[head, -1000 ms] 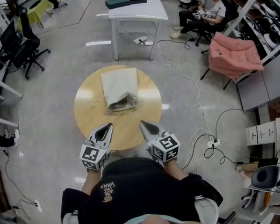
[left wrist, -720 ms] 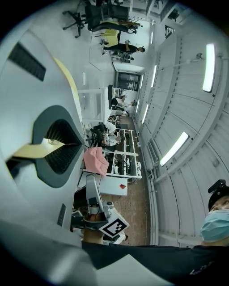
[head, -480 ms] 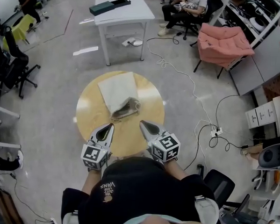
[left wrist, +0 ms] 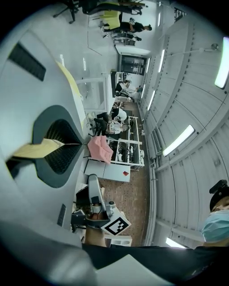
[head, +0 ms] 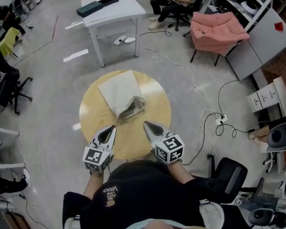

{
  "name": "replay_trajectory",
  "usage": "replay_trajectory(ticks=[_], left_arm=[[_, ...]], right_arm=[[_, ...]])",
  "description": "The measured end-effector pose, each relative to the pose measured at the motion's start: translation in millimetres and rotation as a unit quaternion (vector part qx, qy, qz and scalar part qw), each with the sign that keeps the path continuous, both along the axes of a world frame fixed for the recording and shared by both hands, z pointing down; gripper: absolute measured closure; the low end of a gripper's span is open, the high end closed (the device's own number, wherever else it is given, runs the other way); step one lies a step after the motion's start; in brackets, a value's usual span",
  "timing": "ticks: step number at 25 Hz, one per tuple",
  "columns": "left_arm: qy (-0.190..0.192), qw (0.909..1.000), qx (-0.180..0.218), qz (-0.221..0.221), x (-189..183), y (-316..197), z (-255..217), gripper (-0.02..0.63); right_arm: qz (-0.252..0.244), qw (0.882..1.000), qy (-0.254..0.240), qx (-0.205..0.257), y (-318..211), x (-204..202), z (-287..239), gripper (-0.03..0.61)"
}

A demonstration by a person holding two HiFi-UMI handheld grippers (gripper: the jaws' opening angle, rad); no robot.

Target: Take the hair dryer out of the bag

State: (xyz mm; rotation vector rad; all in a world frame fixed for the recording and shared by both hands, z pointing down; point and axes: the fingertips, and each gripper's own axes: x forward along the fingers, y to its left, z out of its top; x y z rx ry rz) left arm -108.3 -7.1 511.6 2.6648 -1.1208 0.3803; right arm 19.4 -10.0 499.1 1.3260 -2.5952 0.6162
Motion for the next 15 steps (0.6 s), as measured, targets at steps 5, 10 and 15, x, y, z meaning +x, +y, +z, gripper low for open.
replay_trajectory(ticks=[5, 10, 15], left_arm=[[-0.004, 0.9999, -0.011, 0.003, -6, -1, 13, 0.603], [-0.004, 0.9998, -0.021, -0.004, -3, -13, 22, 0.603], [-0.011, 0.9990, -0.033, -0.029, 0, -32, 44, 0.603]], right_arm=[[0.010, 1.000, 0.007, 0.000, 2, -5, 6, 0.580], [0.007, 1.000, 0.014, -0.002, -9, -3, 12, 0.580], [-0.013, 1.000, 0.019, -0.010, -25, 0, 21, 0.580]])
